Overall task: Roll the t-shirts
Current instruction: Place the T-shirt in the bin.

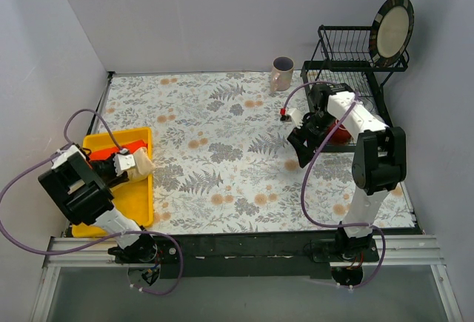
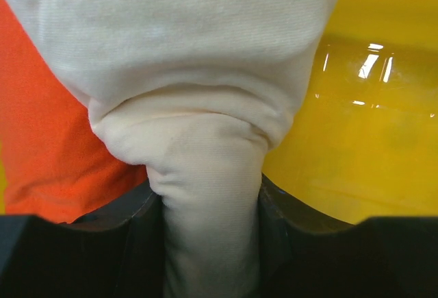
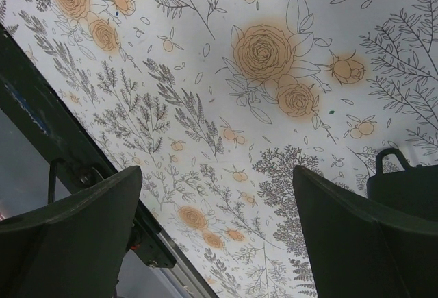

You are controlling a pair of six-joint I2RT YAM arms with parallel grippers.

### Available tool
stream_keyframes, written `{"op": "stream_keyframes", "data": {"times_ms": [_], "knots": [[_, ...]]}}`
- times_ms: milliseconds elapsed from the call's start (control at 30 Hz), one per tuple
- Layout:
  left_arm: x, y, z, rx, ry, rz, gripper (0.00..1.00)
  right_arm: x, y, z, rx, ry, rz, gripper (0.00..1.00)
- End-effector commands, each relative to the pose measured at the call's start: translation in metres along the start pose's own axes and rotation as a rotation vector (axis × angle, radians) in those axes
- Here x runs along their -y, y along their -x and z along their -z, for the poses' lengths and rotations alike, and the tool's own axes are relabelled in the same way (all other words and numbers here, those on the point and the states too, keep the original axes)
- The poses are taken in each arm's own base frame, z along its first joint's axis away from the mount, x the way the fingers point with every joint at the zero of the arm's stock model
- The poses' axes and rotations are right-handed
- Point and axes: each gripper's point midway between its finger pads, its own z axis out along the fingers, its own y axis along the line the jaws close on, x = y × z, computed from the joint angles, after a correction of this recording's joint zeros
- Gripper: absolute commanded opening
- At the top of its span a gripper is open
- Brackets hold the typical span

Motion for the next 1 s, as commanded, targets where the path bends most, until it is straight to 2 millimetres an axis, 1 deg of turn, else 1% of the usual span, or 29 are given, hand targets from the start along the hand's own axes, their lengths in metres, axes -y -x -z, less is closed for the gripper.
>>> {"op": "stream_keyframes", "data": {"times_ms": [0,67,167,233,300,333,367,433,467,500,533,567,633,667,700,733,767,833,867,900,967], "knots": [[-0.031,0.008,-0.021,0.006,0.026,-0.546,0.00,0.005,0.009,0.005,0.005,-0.021,0.012,0.99],[-0.035,0.006,-0.028,-0.002,0.022,-0.570,0.00,0.007,0.009,0.004,0.003,-0.019,0.012,0.98],[-0.037,0.007,-0.031,0.004,0.009,-0.577,0.00,0.008,0.011,0.002,0.003,-0.015,0.018,0.98],[-0.043,0.012,-0.028,0.013,0.033,-0.584,0.00,0.010,0.012,0.003,0.007,-0.021,0.023,0.99],[-0.045,0.020,-0.023,0.027,0.045,-0.579,0.00,0.012,0.014,0.004,0.013,-0.028,0.028,0.99],[-0.048,0.024,-0.017,0.021,0.052,-0.580,0.00,0.011,0.015,0.004,0.015,-0.026,0.029,0.99],[-0.044,0.027,-0.013,0.025,0.045,-0.553,0.00,0.012,0.016,0.004,0.018,-0.026,0.032,0.99],[-0.052,0.037,0.009,0.002,0.087,-0.519,0.00,0.013,0.018,0.005,0.024,-0.028,0.035,0.99],[-0.044,0.043,0.019,0.022,0.067,-0.461,0.00,0.014,0.019,0.005,0.025,-0.029,0.037,0.99],[-0.043,0.048,0.027,0.037,0.061,-0.424,0.00,0.015,0.020,0.005,0.029,-0.032,0.038,0.99],[-0.038,0.051,0.033,0.043,0.039,-0.325,0.00,0.014,0.020,0.005,0.032,-0.028,0.039,0.99],[-0.040,0.058,0.046,0.036,0.021,-0.267,0.00,0.015,0.021,0.003,0.032,-0.024,0.039,0.99],[-0.036,0.063,0.055,0.024,0.014,-0.161,0.00,0.016,0.022,0.002,0.035,-0.020,0.041,0.99],[-0.031,0.066,0.060,0.022,0.006,-0.045,0.00,0.017,0.023,0.000,0.034,-0.014,0.038,0.99],[-0.027,0.067,0.063,0.011,0.000,0.015,0.00,0.020,0.027,0.002,0.041,-0.022,0.047,0.99],[-0.025,0.067,0.065,-0.003,0.004,0.079,0.00,0.020,0.029,0.002,0.048,-0.021,0.049,0.99],[-0.024,0.071,0.068,-0.010,0.015,0.240,0.00,0.022,0.031,0.001,0.049,-0.015,0.046,0.99],[-0.023,0.073,0.070,-0.026,0.029,0.430,0.00,0.025,0.037,0.004,0.063,-0.021,0.053,0.99],[-0.028,0.073,0.069,-0.033,0.046,0.506,0.00,0.027,0.038,0.002,0.061,-0.016,0.051,0.99],[-0.026,0.076,0.068,-0.032,0.066,0.698,0.00,0.027,0.039,0.001,0.060,-0.013,0.048,0.99],[-0.031,0.073,0.066,-0.032,0.103,0.829,0.00,0.027,0.040,-0.001,0.059,-0.003,0.045,0.99]]}}
